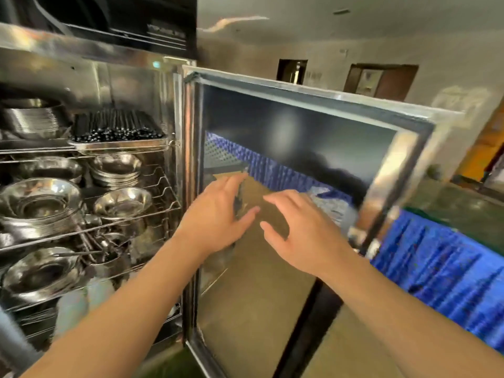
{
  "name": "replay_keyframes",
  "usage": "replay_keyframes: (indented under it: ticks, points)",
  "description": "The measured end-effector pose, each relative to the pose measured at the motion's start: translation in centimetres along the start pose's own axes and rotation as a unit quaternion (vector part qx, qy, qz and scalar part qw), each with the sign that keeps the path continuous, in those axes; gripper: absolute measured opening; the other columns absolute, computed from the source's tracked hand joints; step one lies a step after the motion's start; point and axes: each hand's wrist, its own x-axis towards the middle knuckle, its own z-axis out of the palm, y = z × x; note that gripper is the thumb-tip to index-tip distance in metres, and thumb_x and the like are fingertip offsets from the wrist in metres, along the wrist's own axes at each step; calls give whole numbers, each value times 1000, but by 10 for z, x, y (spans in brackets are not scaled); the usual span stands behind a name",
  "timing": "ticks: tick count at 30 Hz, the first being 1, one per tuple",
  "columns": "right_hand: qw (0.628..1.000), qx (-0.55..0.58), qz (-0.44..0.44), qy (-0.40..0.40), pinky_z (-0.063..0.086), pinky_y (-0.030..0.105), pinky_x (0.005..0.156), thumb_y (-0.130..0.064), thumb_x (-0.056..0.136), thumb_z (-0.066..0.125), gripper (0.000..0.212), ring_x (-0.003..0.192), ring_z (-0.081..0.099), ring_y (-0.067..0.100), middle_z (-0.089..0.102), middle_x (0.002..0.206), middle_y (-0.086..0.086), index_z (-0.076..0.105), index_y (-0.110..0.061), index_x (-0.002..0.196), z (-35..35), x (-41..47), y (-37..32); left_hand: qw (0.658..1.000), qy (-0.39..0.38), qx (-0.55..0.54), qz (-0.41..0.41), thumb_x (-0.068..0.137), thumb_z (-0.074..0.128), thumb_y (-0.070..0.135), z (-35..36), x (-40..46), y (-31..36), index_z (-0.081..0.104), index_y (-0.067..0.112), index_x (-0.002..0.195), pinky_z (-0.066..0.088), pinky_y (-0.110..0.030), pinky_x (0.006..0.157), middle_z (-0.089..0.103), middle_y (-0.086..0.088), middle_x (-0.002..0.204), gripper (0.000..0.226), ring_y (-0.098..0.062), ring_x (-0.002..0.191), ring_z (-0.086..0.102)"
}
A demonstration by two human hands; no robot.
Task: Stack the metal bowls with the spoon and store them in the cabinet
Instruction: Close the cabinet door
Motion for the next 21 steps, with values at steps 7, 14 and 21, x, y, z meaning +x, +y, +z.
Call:
replay_keyframes:
  ticks: [7, 14, 21]
  points:
    - [989, 31, -47, 137, 41, 19, 100, -26, 91, 63, 30, 111, 55, 14, 58, 117, -1, 64, -13, 118, -93, -97, 35, 998, 29, -46, 35, 93, 64, 49, 19, -11, 142, 29, 5, 157, 23, -26, 118, 41, -12, 156, 85, -25, 143, 39]
    - [945, 175, 242, 135, 50, 39, 101, -32, 96, 61, 55, 125, 50, 11, 42, 141, -9, 39, -25, 145, -110, -113, 103, 996, 22, -75, 30, 93, 56, 62, 38, -14, 212, 15, 13, 162, 32, -39, 120, 31, -5, 163, 94, -18, 150, 30]
    - [919, 262, 291, -50, 38, 42, 114, -24, 99, 61, 51, 136, 45, 9, 49, 147, -13, 43, -43, 143, -69, -88, 127, 996, 24, -83, 22, 88, 66, 53, 45, -13, 226, 15, 18, 160, 42, -36, 113, 37, 0, 154, 95, -14, 140, 41]
